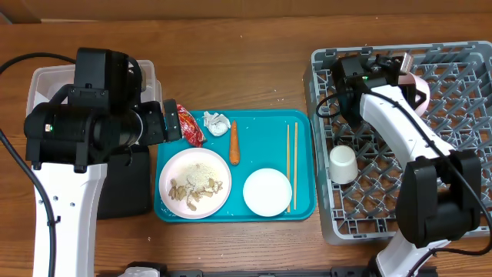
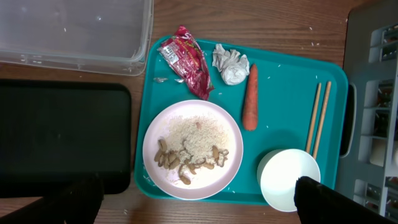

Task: Sort waste into correct bins and load items into the dishwasher
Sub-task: 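Set the white bowl tilted into the back of the dish rack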

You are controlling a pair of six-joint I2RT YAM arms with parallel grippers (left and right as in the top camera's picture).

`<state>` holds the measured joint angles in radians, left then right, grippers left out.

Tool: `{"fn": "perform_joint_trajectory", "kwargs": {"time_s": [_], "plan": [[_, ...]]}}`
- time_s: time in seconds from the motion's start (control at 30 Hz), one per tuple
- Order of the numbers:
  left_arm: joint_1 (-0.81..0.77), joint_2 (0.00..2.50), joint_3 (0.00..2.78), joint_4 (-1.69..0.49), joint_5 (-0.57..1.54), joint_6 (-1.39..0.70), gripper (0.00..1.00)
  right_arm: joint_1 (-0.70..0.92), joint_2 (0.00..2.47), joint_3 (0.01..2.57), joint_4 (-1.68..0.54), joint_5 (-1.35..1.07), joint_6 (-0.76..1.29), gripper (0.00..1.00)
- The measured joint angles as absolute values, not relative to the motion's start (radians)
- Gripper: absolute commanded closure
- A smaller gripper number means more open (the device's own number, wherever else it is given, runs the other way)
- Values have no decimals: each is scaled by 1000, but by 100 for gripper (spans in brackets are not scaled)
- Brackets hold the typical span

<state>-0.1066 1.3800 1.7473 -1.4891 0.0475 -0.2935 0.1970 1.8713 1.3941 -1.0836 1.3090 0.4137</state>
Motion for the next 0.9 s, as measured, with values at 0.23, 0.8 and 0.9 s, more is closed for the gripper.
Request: {"fn": "perform_joint_trajectory", "kwargs": {"time_s": [0.23, 0.8, 0.9], "plan": [[-107, 1380, 1747, -1489, 48, -294, 0, 199, 1875, 1386, -1092, 1349, 414, 93], [-107, 1380, 1747, -1489, 48, -294, 0, 236, 1895, 1382, -1108, 1361, 409, 81], [-107, 1380, 1747, -1489, 48, -294, 0, 287, 1901, 1382, -1126, 1341, 412, 59]]}}
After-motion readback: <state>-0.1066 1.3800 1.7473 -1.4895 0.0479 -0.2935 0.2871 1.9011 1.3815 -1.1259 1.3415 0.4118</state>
